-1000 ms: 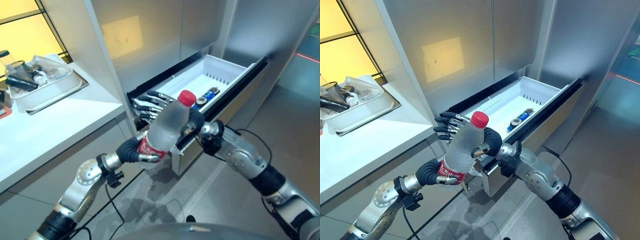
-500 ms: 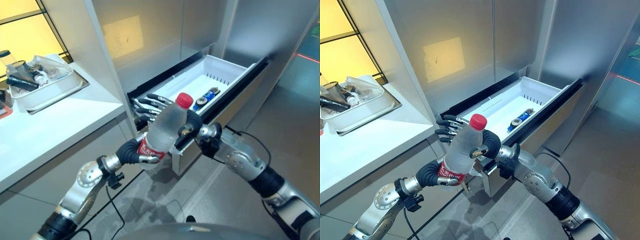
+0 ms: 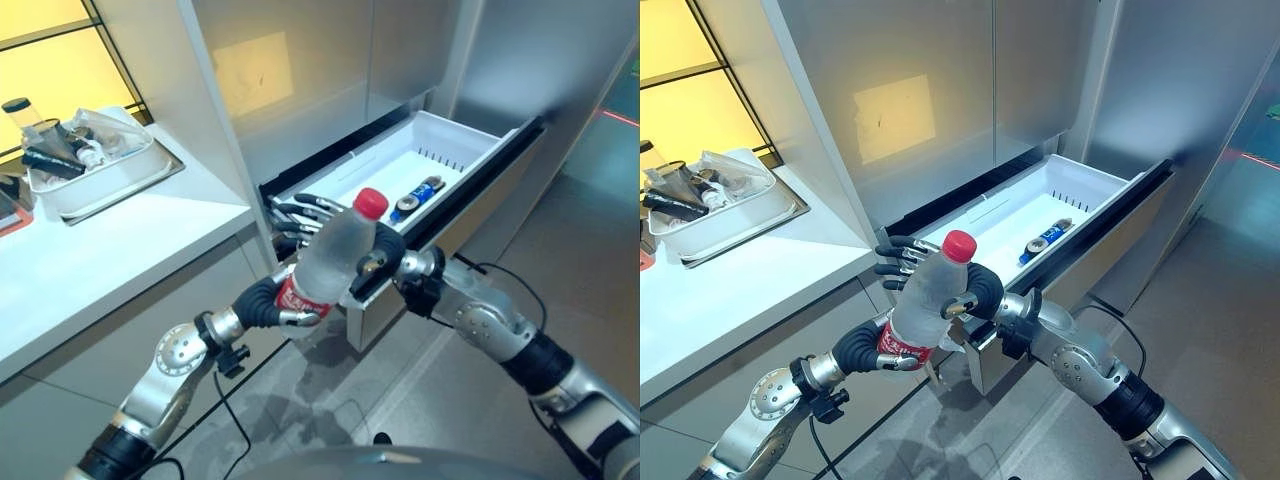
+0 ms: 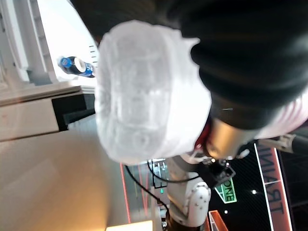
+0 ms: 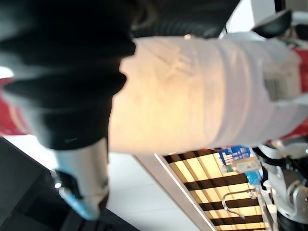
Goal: Take the drinks into the refrigerator
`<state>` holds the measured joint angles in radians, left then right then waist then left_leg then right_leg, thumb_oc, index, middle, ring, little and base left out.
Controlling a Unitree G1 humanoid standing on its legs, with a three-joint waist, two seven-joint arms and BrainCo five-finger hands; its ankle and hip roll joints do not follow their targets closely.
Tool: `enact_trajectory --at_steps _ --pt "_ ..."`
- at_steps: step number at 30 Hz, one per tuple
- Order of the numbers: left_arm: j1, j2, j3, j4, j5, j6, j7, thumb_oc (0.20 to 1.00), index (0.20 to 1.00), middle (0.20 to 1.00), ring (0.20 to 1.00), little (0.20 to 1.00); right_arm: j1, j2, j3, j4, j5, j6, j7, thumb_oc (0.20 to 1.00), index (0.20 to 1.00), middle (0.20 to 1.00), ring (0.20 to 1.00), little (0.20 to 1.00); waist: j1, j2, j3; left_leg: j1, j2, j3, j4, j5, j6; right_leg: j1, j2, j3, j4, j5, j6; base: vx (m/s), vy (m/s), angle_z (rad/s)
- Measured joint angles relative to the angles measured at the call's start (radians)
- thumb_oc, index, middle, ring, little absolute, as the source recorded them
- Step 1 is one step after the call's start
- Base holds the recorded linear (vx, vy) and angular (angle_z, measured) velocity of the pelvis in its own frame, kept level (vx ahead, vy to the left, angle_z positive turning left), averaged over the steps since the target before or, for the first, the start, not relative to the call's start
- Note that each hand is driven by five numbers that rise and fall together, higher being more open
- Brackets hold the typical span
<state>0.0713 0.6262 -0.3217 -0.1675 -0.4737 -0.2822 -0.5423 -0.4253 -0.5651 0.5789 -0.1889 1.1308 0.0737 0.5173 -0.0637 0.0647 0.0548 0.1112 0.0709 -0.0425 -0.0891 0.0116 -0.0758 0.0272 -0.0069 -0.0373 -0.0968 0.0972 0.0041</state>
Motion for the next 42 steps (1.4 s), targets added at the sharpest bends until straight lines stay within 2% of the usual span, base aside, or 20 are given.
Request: enact_trajectory --at_steps 22,23,24,25,42 --pt "0.000 -0.020 0.013 0.013 0.022 -0.019 0.023 0.200 0.200 0.200 0.200 0.200 0.039 -0.011 -0.001 0.000 -0.020 0.014 0.000 1.000 1.000 1.000 1.000 1.000 0.000 0.005 0.003 -0.001 0.001 -0.007 0.000 -0.004 0.005 0.001 0.000 -0.005 0.000 -0.005 0.001 0.00 0.000 0.00" --pt "0.000 -0.020 0.013 0.013 0.022 -0.019 0.023 0.200 0.200 0.200 0.200 0.200 0.039 -0.011 -0.001 0.000 -0.020 0.014 0.000 0.834 0.834 0.834 0.834 0.834 0.000 0.005 0.003 -0.001 0.001 -0.007 0.000 -0.004 0.005 0.001 0.000 -0.004 0.000 -0.006 0.001 0.00 0.000 0.00" --pt "0.000 -0.020 0.013 0.013 0.022 -0.019 0.023 0.200 0.200 0.200 0.200 0.200 0.039 -0.010 -0.001 0.000 -0.020 0.014 0.000 0.420 0.420 0.420 0.420 0.420 0.000 0.005 0.003 -0.001 0.001 -0.007 0.000 -0.004 0.005 0.001 0.000 -0.003 0.000 -0.006 0.001 0.00 0.000 0.00" --pt "0.000 -0.020 0.013 0.013 0.022 -0.019 0.023 0.200 0.200 0.200 0.200 0.200 0.039 -0.010 -0.001 0.000 -0.020 0.014 0.000 0.200 0.200 0.200 0.200 0.200 0.000 0.005 0.003 -0.002 0.001 -0.007 0.000 -0.004 0.005 0.001 0.000 -0.003 0.000 -0.006 0.001 0.00 0.000 0.00" --pt "0.000 -0.029 0.013 0.013 0.026 -0.017 0.024 0.200 0.200 0.200 0.200 0.200 0.038 0.002 -0.007 0.015 -0.041 0.011 -0.001 0.200 0.200 0.200 0.200 0.200 -0.001 0.004 0.003 -0.003 0.001 -0.006 0.000 -0.004 0.005 -0.001 0.000 -0.002 0.000 -0.007 0.002 0.00 0.000 0.00"
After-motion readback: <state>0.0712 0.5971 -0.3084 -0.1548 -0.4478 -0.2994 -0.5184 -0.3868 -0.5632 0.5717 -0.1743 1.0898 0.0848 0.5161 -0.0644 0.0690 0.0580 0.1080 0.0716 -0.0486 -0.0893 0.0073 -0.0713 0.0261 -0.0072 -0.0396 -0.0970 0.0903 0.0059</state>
